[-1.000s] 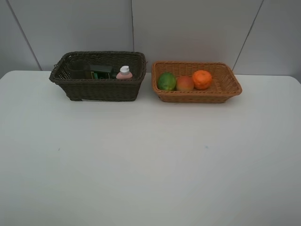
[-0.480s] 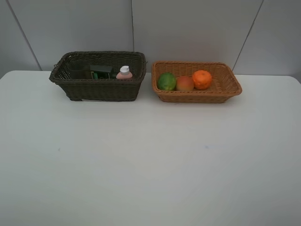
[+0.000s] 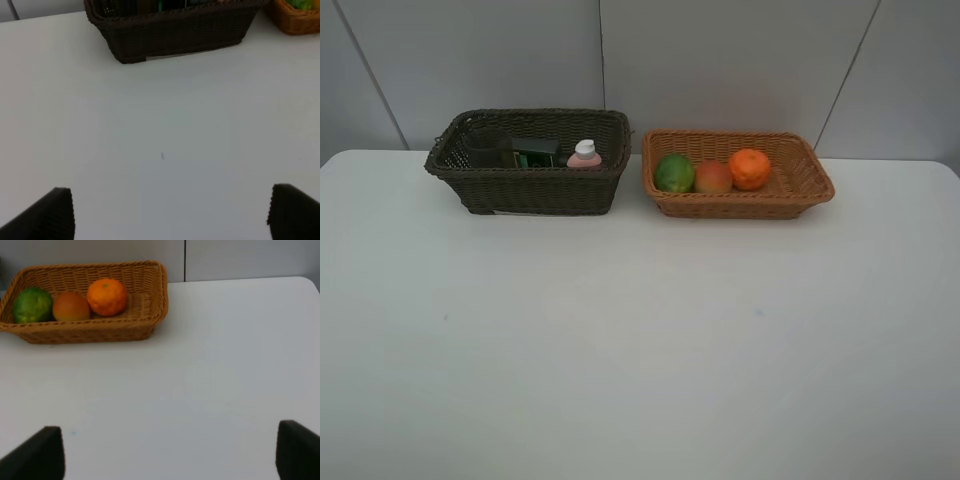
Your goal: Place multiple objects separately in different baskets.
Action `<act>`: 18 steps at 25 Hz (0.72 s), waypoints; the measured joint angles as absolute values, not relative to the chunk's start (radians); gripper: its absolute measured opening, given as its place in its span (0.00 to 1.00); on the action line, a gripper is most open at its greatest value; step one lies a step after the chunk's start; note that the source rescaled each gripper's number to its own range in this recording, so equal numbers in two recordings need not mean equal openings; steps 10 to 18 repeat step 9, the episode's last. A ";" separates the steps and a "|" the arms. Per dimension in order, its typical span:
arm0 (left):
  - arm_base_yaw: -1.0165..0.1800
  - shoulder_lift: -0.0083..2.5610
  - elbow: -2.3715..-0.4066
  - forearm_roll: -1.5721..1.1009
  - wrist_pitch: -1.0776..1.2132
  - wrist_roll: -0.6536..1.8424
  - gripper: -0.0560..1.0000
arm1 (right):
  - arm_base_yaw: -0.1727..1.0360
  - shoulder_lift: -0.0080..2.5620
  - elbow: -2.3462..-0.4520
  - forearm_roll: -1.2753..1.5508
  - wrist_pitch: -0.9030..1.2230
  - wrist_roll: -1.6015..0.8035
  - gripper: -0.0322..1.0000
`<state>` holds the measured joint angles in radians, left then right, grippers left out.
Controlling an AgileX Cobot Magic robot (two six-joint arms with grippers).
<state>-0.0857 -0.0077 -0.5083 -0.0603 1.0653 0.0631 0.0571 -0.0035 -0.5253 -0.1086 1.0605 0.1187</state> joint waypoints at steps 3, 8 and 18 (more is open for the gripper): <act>-0.086 -0.008 -0.508 -0.060 1.065 0.063 1.00 | 0.057 -0.004 -0.525 -0.109 1.061 0.119 0.78; -0.086 -0.008 -0.508 -0.060 1.065 0.063 1.00 | 0.057 -0.004 -0.525 -0.109 1.061 0.119 0.78; -0.086 -0.008 -0.508 -0.060 1.065 0.063 1.00 | 0.057 -0.004 -0.525 -0.109 1.061 0.119 0.78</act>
